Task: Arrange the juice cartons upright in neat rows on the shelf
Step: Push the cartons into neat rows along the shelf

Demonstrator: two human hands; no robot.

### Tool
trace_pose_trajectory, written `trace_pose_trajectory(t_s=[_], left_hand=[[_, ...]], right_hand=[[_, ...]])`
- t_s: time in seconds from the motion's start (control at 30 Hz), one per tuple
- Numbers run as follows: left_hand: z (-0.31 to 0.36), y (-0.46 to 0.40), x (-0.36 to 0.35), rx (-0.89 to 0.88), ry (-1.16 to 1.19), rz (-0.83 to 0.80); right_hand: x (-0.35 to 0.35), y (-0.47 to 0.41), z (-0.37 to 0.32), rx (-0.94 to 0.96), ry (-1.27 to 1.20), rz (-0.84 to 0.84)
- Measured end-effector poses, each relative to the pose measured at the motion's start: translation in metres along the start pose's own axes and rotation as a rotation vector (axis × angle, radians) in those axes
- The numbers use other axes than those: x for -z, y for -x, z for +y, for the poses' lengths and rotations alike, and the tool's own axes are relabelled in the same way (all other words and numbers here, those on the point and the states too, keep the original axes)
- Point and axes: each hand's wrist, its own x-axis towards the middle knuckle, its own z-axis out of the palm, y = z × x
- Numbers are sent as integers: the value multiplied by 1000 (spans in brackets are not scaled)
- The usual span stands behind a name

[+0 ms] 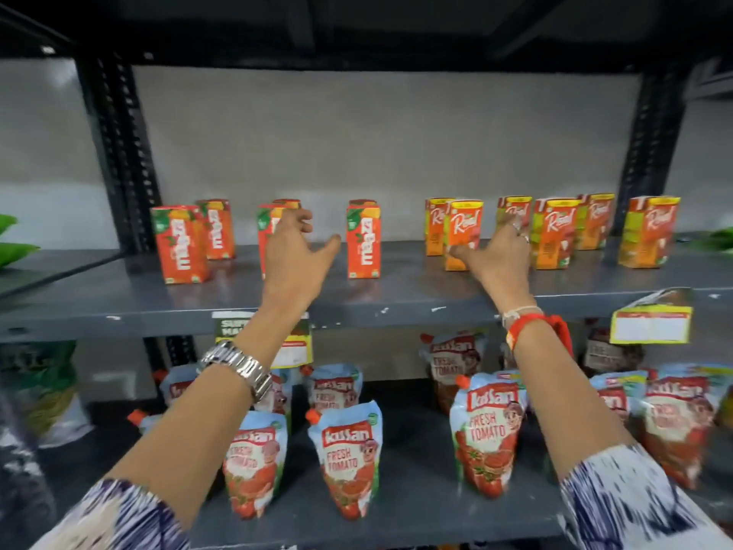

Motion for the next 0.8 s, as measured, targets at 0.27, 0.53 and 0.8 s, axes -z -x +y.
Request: trace_pose_trajectory(t_s=[0.27,0.53,0.8], left_hand=[[40,1,-68,292,-144,-250],[36,-4,-79,333,-233,-215],[37,-5,-80,356,-270,-228]], right_hand=[[4,-37,9,-58,-182,-373],[-11,-46,20,3,-103,-340],[-10,-37,27,88,-61,-282]])
